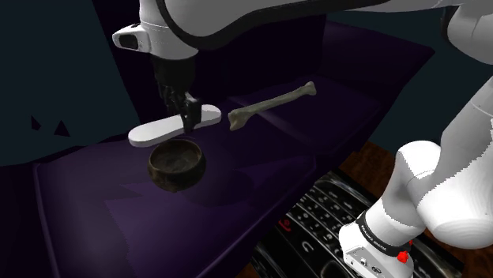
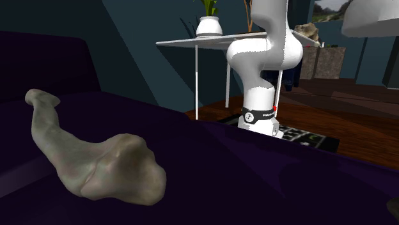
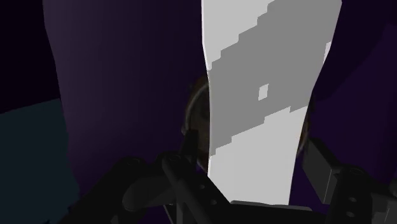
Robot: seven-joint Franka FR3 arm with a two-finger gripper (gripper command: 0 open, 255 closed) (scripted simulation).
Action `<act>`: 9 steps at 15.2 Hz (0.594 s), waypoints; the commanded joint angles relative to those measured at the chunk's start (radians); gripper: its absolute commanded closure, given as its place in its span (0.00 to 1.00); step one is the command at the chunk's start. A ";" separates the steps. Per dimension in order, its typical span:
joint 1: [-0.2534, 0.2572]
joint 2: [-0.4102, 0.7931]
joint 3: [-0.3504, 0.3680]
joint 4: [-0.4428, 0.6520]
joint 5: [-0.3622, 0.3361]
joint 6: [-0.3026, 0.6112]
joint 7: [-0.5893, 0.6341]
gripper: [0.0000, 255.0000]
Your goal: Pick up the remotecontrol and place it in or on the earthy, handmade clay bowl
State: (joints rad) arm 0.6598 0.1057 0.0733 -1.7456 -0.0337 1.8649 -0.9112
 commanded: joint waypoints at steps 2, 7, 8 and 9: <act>0.016 0.024 0.013 0.006 -0.004 0.017 0.032 1.00; 0.016 0.034 0.012 -0.049 -0.005 0.082 0.034 1.00; 0.016 0.037 0.012 -0.059 -0.006 0.095 0.034 1.00; 0.016 0.039 0.012 -0.069 -0.006 0.107 0.035 1.00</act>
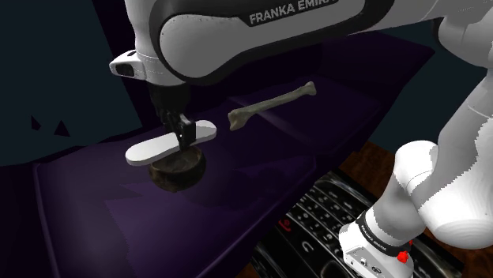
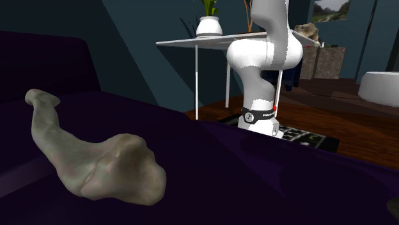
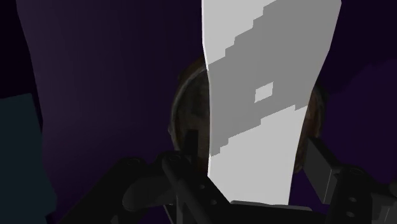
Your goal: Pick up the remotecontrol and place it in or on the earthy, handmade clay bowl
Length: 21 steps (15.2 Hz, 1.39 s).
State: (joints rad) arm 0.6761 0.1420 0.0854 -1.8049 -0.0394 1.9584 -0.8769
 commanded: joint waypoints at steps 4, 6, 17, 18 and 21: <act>0.000 0.016 0.000 -0.047 -0.003 0.064 0.003 1.00; 0.000 0.021 -0.001 -0.058 -0.003 0.080 0.004 1.00; 0.000 0.022 -0.001 -0.058 -0.003 0.080 0.004 0.00; 0.000 0.022 -0.001 -0.058 -0.003 0.080 0.004 0.00; 0.001 0.003 0.000 -0.014 -0.001 0.018 0.002 0.00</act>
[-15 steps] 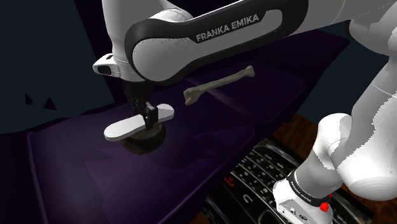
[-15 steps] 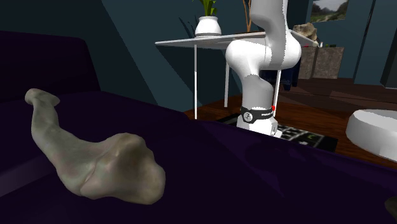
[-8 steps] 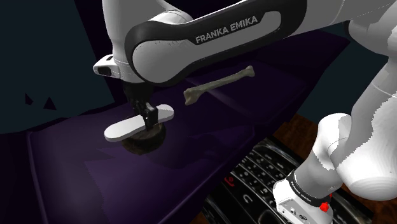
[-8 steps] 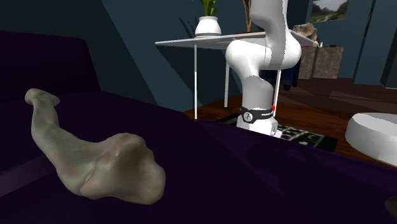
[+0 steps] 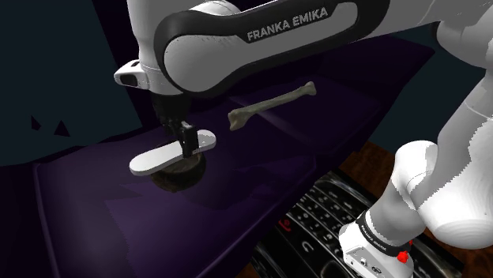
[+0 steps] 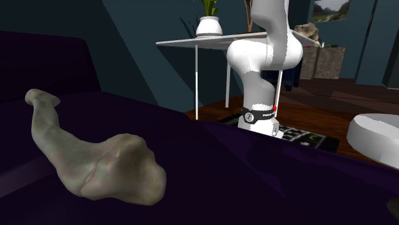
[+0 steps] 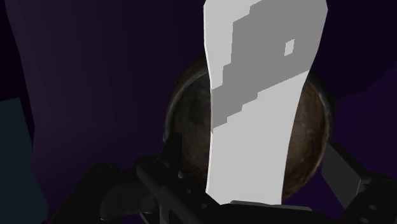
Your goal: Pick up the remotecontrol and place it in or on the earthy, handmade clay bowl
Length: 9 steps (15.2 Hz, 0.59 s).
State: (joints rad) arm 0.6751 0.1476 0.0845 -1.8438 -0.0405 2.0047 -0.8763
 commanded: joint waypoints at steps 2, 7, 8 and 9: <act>0.002 -0.015 0.002 0.069 0.002 -0.085 0.000 0.00; 0.002 -0.015 0.002 0.069 0.002 -0.085 0.000 0.00; 0.002 -0.015 0.002 0.069 0.002 -0.085 0.000 0.00; 0.002 -0.015 0.002 0.069 0.002 -0.085 0.000 0.00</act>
State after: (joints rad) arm 0.6771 0.1327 0.0865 -1.7746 -0.0382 1.9199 -0.8763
